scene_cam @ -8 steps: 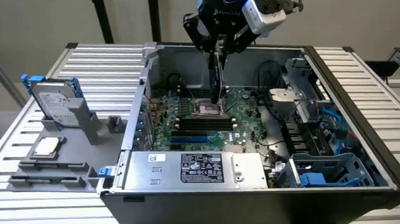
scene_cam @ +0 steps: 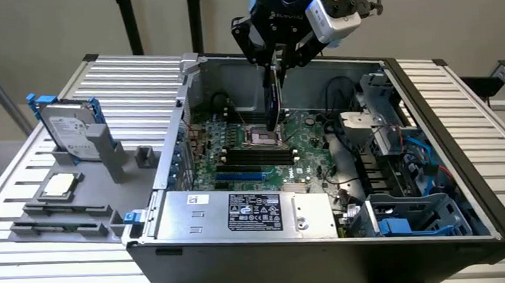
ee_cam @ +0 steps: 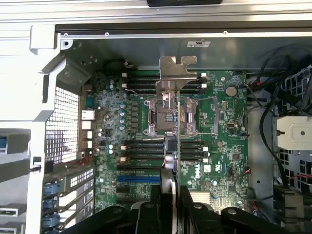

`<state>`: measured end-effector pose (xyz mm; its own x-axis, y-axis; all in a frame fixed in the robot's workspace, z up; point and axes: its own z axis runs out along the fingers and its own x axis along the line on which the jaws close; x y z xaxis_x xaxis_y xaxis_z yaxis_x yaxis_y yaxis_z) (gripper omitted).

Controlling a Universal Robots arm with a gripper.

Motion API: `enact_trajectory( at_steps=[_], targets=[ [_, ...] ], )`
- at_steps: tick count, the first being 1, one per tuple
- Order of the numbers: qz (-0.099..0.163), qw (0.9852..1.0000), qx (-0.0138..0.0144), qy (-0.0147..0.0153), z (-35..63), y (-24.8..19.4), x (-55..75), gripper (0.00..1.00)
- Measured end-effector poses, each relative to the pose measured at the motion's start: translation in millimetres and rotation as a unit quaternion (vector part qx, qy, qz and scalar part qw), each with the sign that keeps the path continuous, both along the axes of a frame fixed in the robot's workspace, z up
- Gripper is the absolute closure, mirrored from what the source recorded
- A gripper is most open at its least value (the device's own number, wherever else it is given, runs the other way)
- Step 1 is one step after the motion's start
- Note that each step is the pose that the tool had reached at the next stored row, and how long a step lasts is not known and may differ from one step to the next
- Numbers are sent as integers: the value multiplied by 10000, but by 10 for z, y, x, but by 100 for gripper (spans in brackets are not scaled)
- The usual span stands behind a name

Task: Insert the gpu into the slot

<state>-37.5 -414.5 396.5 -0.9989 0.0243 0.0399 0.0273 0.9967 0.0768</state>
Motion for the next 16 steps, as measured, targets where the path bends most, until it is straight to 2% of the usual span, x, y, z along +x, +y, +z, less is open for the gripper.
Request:
enact_trajectory(
  at_steps=[7, 12, 16],
  targets=[
    [36, 10000, 0, 1, 0, 0, 0, 74],
    [486, 9988, 0, 0, -1, 0, 0, 74],
    [847, 9964, 0, 0, -3, 0, 0, 74]
  ],
)
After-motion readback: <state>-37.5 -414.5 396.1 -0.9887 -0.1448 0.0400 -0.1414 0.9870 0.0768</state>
